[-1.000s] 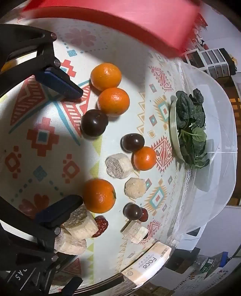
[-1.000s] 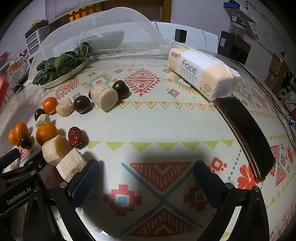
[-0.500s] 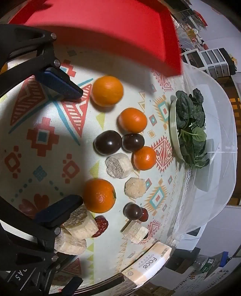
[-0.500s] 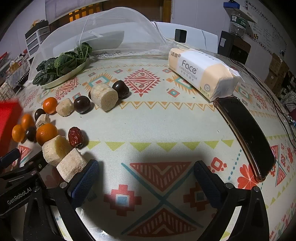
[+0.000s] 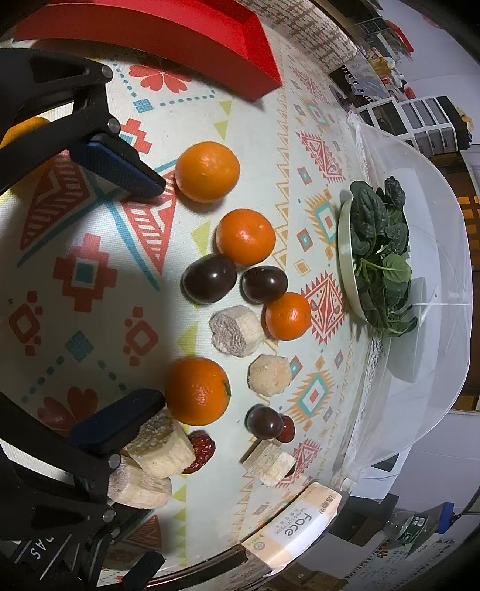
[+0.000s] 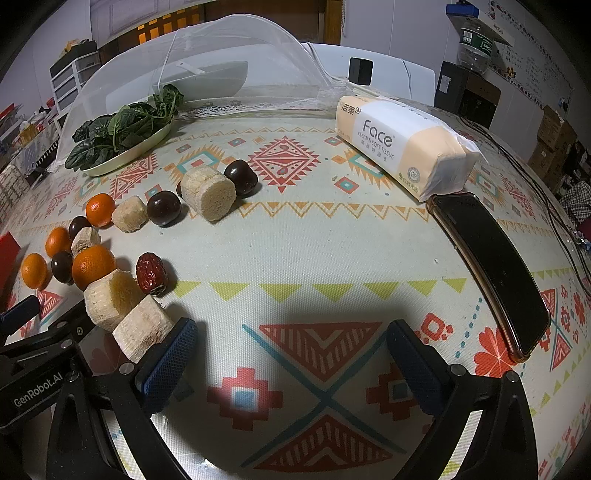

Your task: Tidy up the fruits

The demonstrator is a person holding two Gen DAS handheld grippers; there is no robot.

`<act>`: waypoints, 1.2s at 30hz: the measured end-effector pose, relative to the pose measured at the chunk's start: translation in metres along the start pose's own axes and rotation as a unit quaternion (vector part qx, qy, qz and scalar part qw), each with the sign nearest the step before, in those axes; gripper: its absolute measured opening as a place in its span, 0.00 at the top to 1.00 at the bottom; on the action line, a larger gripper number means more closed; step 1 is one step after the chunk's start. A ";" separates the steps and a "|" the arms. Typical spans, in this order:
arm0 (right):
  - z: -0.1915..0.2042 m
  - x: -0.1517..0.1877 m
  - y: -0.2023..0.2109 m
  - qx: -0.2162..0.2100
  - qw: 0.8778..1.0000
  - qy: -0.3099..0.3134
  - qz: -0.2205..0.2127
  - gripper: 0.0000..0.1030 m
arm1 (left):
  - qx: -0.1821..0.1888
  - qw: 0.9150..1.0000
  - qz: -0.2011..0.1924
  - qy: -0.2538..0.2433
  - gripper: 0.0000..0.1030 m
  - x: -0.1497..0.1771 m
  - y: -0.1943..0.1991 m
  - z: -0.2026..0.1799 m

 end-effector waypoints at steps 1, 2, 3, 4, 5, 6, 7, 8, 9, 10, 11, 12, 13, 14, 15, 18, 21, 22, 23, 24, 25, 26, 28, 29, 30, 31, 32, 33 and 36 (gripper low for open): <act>0.000 0.000 0.000 0.000 1.000 0.000 0.000 0.00 | 0.000 1.000 0.000 0.000 0.00 0.000 0.000 0.000; 0.000 0.000 0.000 0.000 1.000 0.000 0.000 0.00 | 0.000 1.000 0.000 0.000 0.00 0.000 0.000 0.000; 0.000 0.000 0.000 0.000 1.000 0.000 0.000 0.00 | 0.000 1.000 0.000 0.000 0.00 0.000 0.000 0.000; 0.000 0.000 0.000 0.000 1.000 0.000 0.000 0.00 | 0.000 1.000 -0.001 -0.002 0.00 0.000 0.000 0.000; 0.000 0.000 0.000 0.000 1.000 0.000 0.000 0.00 | 0.002 1.000 0.000 -0.002 0.00 0.000 0.000 0.000; 0.000 0.000 0.000 0.000 1.000 0.000 0.000 0.00 | 0.005 1.000 -0.001 -0.005 0.00 0.001 0.000 -0.001; 0.000 0.000 0.000 0.000 1.000 0.000 0.000 0.00 | 0.007 1.000 -0.002 -0.007 0.00 0.002 0.000 0.000; 0.000 0.000 0.000 0.000 1.000 0.000 0.000 0.00 | 0.009 1.000 -0.002 -0.009 0.00 0.003 0.000 0.001; 0.000 0.000 0.000 0.000 1.000 0.000 0.000 0.00 | 0.010 1.000 -0.003 -0.011 0.00 0.003 0.000 0.001; 0.000 0.000 0.000 0.000 1.000 0.000 0.000 0.00 | 0.012 1.000 -0.003 -0.014 0.00 0.003 0.000 0.001; 0.000 0.000 0.000 0.000 1.000 0.000 0.000 0.00 | 0.013 1.000 -0.004 -0.015 0.00 0.003 0.000 0.001; 0.000 0.000 0.000 0.000 1.000 0.000 0.000 0.00 | 0.013 1.000 -0.004 -0.016 0.00 0.003 0.001 0.001; 0.000 0.000 0.000 0.000 1.000 0.000 0.000 0.00 | 0.013 1.000 -0.004 -0.015 0.00 0.003 0.001 0.001; 0.000 0.000 0.000 0.000 1.000 0.000 0.000 0.00 | 0.013 1.000 -0.004 -0.015 0.00 0.003 0.001 0.001; 0.000 0.000 0.000 0.000 1.000 0.000 0.000 0.00 | 0.013 1.000 -0.004 -0.015 0.00 0.003 0.001 0.001; 0.000 0.000 0.000 0.000 1.000 0.000 0.000 0.00 | 0.013 1.000 -0.004 -0.015 0.00 0.003 0.001 0.001; 0.000 0.000 0.000 0.000 1.000 0.000 0.000 0.00 | 0.013 1.000 -0.004 -0.015 0.00 0.003 0.001 0.001; 0.000 0.000 0.000 0.000 1.000 0.000 0.000 0.00 | 0.013 1.000 -0.004 -0.016 0.00 0.003 0.001 0.001; 0.000 0.000 0.000 0.000 1.000 0.000 0.000 0.00 | 0.013 1.000 -0.004 -0.016 0.00 0.003 0.001 0.001; 0.000 0.000 0.000 0.000 1.000 0.000 0.000 0.00 | 0.013 1.000 -0.004 -0.016 0.00 0.003 0.001 0.001; 0.000 0.000 0.000 0.000 1.000 0.000 0.000 0.00 | 0.013 1.000 -0.004 -0.016 0.00 0.003 0.001 0.001; 0.000 0.000 0.000 0.000 1.000 0.000 0.000 0.00 | 0.013 1.000 -0.004 -0.016 0.00 0.003 0.001 0.001; 0.000 0.001 0.000 0.000 1.000 0.000 0.000 0.00 | 0.013 1.000 -0.004 -0.016 0.00 0.003 0.001 0.001; 0.000 0.001 0.000 0.000 1.000 0.000 0.000 0.00 | 0.013 1.000 -0.004 -0.016 0.00 0.003 0.000 0.001; 0.000 0.001 0.000 0.000 1.000 0.000 0.000 0.00 | 0.013 1.000 -0.004 -0.016 0.00 0.003 0.001 0.001; 0.000 0.001 0.000 0.000 1.000 0.000 0.000 0.00 | 0.013 1.000 -0.004 -0.016 0.00 0.003 0.001 0.001; 0.000 0.001 0.000 0.000 1.000 0.000 0.000 0.00 | 0.013 1.000 -0.004 -0.016 0.00 0.003 0.001 0.001; 0.000 0.001 0.000 0.000 1.000 0.000 0.000 0.00 | 0.013 1.000 -0.004 -0.016 0.00 0.003 0.001 0.001; 0.000 0.001 0.000 0.000 1.000 0.000 0.000 0.00 | 0.013 1.000 -0.004 -0.016 0.00 0.003 0.001 0.001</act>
Point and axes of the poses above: each gripper's, at about its wrist camera, not at the fingertips, and y roughly against the way its jaws point, z to its left, x to its underside, the point moved 3 cm from there along -y, roughly the way its jaws point, and after that the axes turned 15 degrees about -x, right-handed, at the moved point
